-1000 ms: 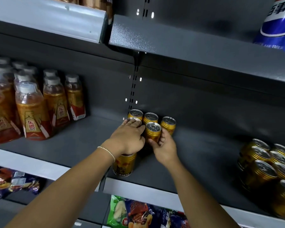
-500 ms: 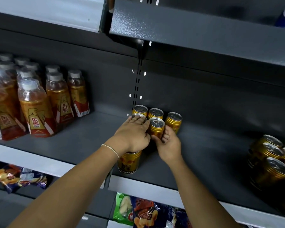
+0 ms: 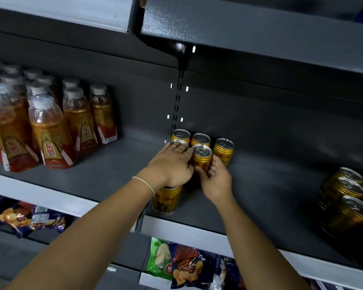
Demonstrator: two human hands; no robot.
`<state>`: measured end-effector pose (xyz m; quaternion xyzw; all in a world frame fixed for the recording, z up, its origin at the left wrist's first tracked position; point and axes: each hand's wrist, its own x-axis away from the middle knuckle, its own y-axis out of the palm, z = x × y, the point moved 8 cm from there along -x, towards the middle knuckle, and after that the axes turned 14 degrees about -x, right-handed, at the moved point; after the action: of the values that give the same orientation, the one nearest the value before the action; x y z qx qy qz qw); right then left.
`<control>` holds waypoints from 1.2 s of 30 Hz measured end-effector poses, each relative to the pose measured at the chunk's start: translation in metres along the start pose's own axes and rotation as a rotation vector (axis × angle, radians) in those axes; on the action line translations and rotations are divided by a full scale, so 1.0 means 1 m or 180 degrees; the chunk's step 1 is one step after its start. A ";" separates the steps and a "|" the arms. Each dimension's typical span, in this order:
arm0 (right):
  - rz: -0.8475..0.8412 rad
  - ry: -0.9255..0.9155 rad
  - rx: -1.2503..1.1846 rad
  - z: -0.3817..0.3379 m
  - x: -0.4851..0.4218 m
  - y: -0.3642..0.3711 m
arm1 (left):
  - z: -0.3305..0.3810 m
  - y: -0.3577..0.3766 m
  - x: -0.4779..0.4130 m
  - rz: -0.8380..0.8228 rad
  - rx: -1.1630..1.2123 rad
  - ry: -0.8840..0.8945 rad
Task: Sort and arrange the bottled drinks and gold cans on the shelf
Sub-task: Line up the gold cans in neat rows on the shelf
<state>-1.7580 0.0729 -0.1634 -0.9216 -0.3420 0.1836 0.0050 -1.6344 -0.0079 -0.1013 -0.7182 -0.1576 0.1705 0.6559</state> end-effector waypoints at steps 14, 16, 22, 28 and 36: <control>0.0697 0.0284 0.0382 -0.035 -0.002 -0.102 | 0.019 -0.033 -0.002 0.0156 0.0199 0.0069; 0.0724 0.0271 0.0557 -0.041 0.005 -0.122 | 0.050 -0.040 -0.006 0.0282 0.0129 0.0260; 0.0691 0.0080 0.1737 -0.069 0.039 -0.180 | 0.157 -0.045 -0.014 0.0472 0.0371 0.0715; 0.0824 -0.0034 0.2542 -0.100 0.070 -0.250 | 0.239 -0.027 -0.018 0.0207 0.0701 0.0972; 0.0606 0.0878 0.3976 -0.084 0.075 -0.301 | 0.298 -0.019 -0.024 -0.0008 0.0757 0.1108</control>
<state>-1.8665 0.3607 -0.0696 -0.7865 -0.0837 0.2276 0.5680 -1.7902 0.2480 -0.1061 -0.6541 -0.0215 0.0604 0.7537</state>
